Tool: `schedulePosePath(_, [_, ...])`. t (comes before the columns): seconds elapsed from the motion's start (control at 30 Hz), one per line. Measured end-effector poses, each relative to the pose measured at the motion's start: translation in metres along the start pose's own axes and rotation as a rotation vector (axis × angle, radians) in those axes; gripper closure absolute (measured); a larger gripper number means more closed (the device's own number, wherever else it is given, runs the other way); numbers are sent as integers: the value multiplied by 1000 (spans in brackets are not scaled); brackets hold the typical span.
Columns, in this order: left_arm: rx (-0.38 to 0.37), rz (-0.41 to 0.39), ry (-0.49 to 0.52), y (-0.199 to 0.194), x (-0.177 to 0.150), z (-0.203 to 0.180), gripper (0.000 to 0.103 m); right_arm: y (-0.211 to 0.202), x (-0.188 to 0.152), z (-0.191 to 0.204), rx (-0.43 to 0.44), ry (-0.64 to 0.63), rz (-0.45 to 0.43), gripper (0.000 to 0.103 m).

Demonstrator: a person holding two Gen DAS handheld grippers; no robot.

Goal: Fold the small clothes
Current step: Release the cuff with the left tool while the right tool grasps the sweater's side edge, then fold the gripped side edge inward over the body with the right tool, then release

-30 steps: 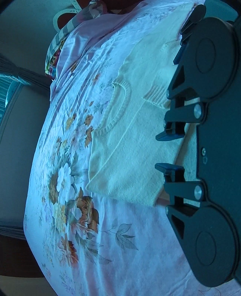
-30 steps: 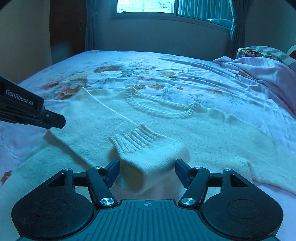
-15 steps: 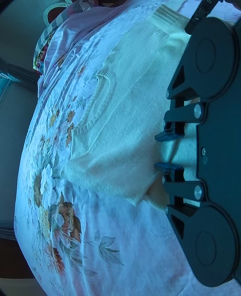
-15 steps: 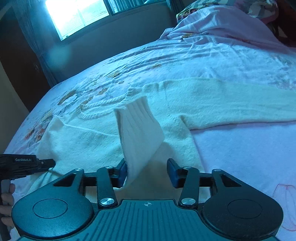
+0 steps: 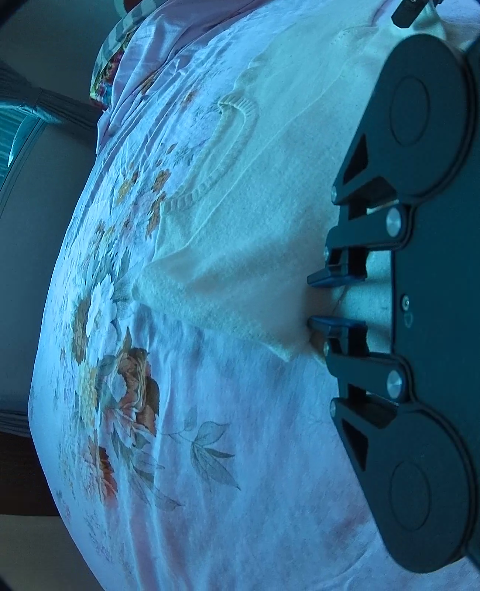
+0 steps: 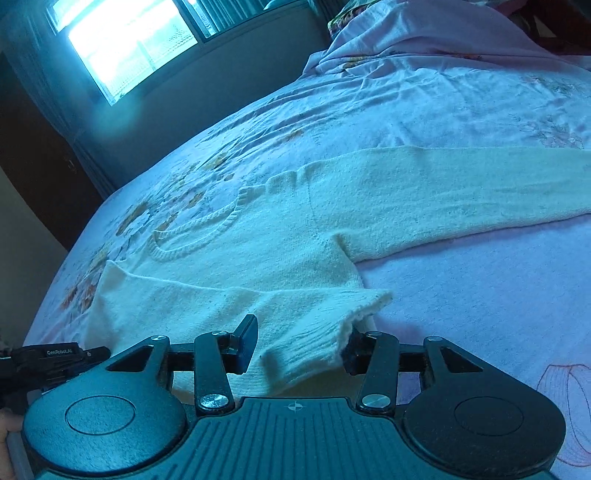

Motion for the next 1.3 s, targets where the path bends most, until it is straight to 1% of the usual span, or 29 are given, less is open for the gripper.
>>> schedulePosePath(0.03, [-1,-2,-10,1,1,3,88,1,0,0,2,4,4,57])
schedulePosePath(0.07, [1,-3,-14,2,2,4,89,2,0,-1,0,5,5,65])
schedulePosePath(0.1, [3,-4,-20,1,3,4,90,3,0,0,3,-4,3,80])
schedulePosePath(0.13, [-1,-7,-34,-2,4,5,90,4,-1,2,12,-19,9,97])
schedulePosePath(0.2, [-20,-40,-26,-12,9,1,91,5,-2,4,18,-38,11,97])
schedulePosePath(0.27, [-8,-67,10,-15,15,-4,82,6,-2,7,22,-55,9,97])
schedulePosePath(0.3, [-1,-62,19,-11,19,-6,79,8,-2,8,25,-56,14,97])
schedulePosePath(0.37, [15,-57,14,-1,28,-6,79,11,0,7,34,-43,24,97])
schedulePosePath(0.4, [26,-64,11,4,33,-6,76,12,0,6,38,-36,28,97])
schedulePosePath(0.43, [34,-59,15,9,36,-6,70,12,1,4,42,-32,31,97])
schedulePosePath(0.47, [42,-53,20,15,39,-7,67,11,1,3,44,-28,31,97])
schedulePosePath(0.53, [87,-64,34,22,42,-6,54,11,1,0,54,-18,38,97])
schedulePosePath(0.57, [85,-67,26,24,42,-4,54,11,1,-1,60,-10,42,97])
schedulePosePath(0.6, [76,-65,20,25,42,-2,55,10,1,-1,62,-5,44,97])
schedulePosePath(0.63, [62,-65,28,26,40,-1,65,10,1,-1,63,-6,47,97])
schedulePosePath(0.67, [57,-67,39,27,38,-2,73,11,0,0,64,-10,48,97])
schedulePosePath(0.7, [55,-70,44,27,38,-3,86,11,-1,0,63,-13,47,97])
schedulePosePath(0.73, [49,-76,43,25,37,-3,96,11,-1,1,64,-13,47,97])
schedulePosePath(0.8, [37,-94,33,21,38,-2,98,11,-1,3,67,-13,37,97])
schedulePosePath(0.87, [33,-135,-8,13,41,5,99,9,0,9,68,-41,14,97])
schedulePosePath(0.93, [41,-185,-55,6,45,16,99,7,6,19,84,-80,-27,97])
schedulePosePath(1.0, [53,-189,-89,9,45,27,99,9,13,27,105,-104,-55,97])
schedulePosePath(1.03, [68,-185,-100,12,45,31,103,12,16,30,105,-112,-64,97])
schedulePosePath(1.07, [92,-186,-109,15,44,36,103,17,18,29,93,-116,-67,97])
schedulePosePath(1.13, [119,-167,-114,22,40,46,103,32,17,22,44,-114,-33,97])
schedulePosePath(1.2, [147,-170,-68,22,35,46,103,39,12,10,14,-90,0,97])
schedulePosePath(1.3, [156,-194,-43,9,34,42,103,31,6,-4,15,-48,30,97])
Point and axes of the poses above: each gripper's, at about its wrist camera, not at the fingertips, and y roughly the way its jaws point, z to its left, x to its top, the point moved 2 cm from there along y, roughly the way its jaws point, and after that the axes turned 2 degrees about -y, right-handed, at the moved point
